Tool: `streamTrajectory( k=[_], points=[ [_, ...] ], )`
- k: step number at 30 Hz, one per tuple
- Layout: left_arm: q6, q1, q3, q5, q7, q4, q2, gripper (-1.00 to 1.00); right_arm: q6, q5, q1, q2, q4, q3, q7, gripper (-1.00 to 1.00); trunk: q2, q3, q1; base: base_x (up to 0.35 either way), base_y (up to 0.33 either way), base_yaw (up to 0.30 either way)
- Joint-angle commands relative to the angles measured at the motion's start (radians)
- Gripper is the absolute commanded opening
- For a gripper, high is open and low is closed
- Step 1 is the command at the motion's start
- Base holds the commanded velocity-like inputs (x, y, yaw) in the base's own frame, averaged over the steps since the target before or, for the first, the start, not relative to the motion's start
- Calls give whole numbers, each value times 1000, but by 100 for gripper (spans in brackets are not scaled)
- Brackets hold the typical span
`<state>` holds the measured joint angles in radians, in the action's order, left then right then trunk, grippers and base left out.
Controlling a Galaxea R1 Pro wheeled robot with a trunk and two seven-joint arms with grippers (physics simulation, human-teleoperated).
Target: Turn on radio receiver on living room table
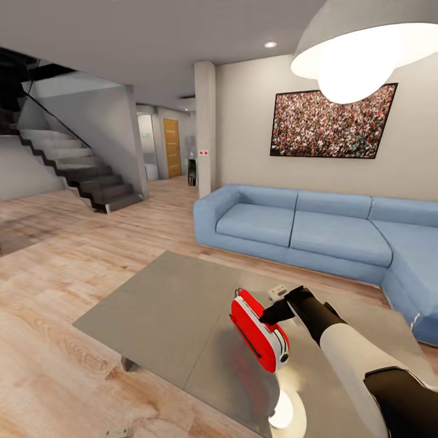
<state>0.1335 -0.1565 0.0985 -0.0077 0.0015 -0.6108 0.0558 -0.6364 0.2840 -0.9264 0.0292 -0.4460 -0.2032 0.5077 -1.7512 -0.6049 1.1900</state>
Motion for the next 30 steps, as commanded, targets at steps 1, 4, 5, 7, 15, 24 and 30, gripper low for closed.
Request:
streamTrajectory(
  k=[1, 4, 5, 7, 15, 24, 30],
  points=[
    [0, 0, 0, 0, 0, 0, 0, 100, 0, -3, 0, 0, 0, 0, 0, -100, 7, 3, -4, 0, 0, 0],
    [0, 0, 0, 0, 0, 1, 0, 100, 2, -3, 0, 0, 0, 0, 0, -100, 28, 13, -15, 0, 0, 0],
    [0, 0, -1, 0, 0, 1, 0, 100, 4, -3, 0, 0, 0, -1, 0, -100, 35, 16, -19, 0, 0, 0],
    [0, 0, 0, 0, 0, 1, -1, 100, 22, -4, 0, 0, 0, -1, 0, -100, 49, 22, -27, 0, 0, 0],
    [-2, 0, -1, 0, 0, 2, -1, 100, 46, -5, 0, 0, 4, -1, 4, -100, 105, 47, -58, 0, 0, 0],
    [-2, 0, -1, 0, 0, 2, -2, 100, 47, -5, 0, 1, 6, 0, 2, -100, 168, 75, -92, 0, 0, 0],
    [-2, 0, -2, 0, 0, 2, -2, 100, 47, -5, 0, 0, 6, -1, 2, -100, 210, 94, -115, 0, 0, 0]
  ],
)
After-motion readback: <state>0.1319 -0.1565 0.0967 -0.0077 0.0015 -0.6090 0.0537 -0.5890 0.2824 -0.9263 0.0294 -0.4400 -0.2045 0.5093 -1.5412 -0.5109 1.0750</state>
